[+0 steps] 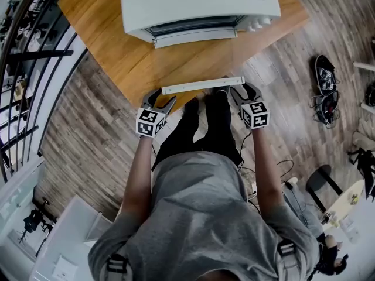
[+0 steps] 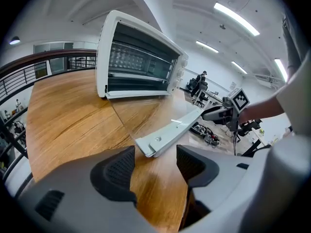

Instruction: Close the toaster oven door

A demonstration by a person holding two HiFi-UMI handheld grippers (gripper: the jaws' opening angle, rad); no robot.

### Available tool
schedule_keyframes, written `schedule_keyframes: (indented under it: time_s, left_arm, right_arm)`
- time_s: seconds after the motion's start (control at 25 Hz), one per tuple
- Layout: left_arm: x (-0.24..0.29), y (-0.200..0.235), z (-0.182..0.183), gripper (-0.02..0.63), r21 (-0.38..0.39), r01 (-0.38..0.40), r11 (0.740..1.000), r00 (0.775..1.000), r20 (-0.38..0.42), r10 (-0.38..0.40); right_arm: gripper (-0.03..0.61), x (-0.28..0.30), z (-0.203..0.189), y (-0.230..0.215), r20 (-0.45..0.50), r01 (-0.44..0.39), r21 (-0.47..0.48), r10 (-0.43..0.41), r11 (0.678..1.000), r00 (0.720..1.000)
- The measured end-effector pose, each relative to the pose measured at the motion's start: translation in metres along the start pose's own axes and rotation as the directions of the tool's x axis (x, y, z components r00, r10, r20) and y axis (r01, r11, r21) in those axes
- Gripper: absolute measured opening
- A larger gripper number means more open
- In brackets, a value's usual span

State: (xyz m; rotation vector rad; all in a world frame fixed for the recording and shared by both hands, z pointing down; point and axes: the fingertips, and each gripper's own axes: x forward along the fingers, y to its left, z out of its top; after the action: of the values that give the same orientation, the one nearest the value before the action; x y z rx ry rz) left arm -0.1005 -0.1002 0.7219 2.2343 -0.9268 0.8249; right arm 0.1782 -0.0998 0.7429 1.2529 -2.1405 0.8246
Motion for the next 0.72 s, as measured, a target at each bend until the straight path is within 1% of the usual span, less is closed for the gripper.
schedule_keyframes:
  time_s: [0.2, 0.48, 0.72]
  left_arm:
    - [0.013, 0.002, -0.004, 0.278, -0.007, -0.007, 1.000, 1.000, -0.004, 0.007]
    - [0.018, 0.012, -0.002, 0.258, -0.059, -0.051, 0.997, 0.998, 0.031, 0.053]
    - [0.021, 0.007, 0.001, 0.228, -0.039, -0.035, 0.999, 0.999, 0.039, 0.036]
  right_arm:
    - [0.210, 0.010, -0.001, -0.009, -0.002, 0.012, 0.009, -0.012, 1.000, 1.000]
    - [0.164, 0.017, 0.003, -0.011, 0.009, 0.004, 0.001, -0.004, 1.000, 1.000]
    - [0.149, 0.015, 0.004, -0.011, 0.025, 0.006, 0.008, -0.006, 1.000, 1.000]
